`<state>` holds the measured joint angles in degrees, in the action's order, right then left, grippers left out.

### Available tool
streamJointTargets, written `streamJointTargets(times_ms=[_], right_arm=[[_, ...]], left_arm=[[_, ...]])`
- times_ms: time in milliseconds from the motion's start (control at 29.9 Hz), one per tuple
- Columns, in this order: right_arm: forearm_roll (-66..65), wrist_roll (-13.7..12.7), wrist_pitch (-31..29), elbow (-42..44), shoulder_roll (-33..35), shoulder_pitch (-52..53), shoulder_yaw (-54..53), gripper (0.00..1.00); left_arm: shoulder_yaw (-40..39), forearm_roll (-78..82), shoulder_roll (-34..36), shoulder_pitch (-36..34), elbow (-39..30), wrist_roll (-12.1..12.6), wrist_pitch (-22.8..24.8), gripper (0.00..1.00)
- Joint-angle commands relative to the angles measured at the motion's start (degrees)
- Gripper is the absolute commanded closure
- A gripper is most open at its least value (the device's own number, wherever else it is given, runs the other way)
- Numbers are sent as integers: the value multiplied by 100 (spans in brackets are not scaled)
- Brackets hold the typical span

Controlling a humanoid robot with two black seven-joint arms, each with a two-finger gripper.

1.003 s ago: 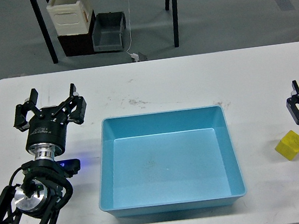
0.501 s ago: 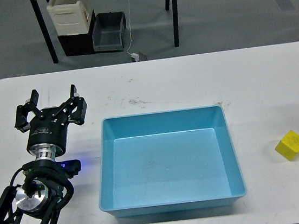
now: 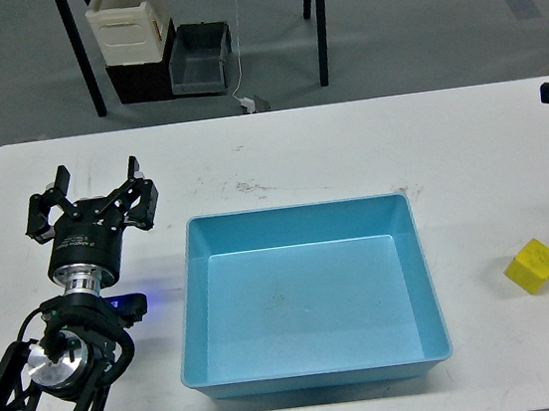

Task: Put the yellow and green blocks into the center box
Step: 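Move the right gripper toward the yellow cube beside the tray, then lower the right gripper onto the yellow cube and close it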

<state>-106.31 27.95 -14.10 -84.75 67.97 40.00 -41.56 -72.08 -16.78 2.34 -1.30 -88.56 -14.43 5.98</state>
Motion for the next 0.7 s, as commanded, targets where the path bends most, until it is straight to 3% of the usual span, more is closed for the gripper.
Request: streamJointTargets(times_ms=[0,234,435,669], right_arm=[[-739,5,-5,-7,225,367,902,0],[-1472,5,-197,37,252,474,1852,0],[-1463,5,-1357,-7,24,535,1932,0],[-1568,5,-1390,2,-337,579,2037,0]], left_arm=[[1,-1,-6,-10,6,2,0,0],[1,-1,3,-37,6,2,149,0],[10,-1,-6,-45,15,2,158,0],[10,8,-32,-54,23,2,158,0]])
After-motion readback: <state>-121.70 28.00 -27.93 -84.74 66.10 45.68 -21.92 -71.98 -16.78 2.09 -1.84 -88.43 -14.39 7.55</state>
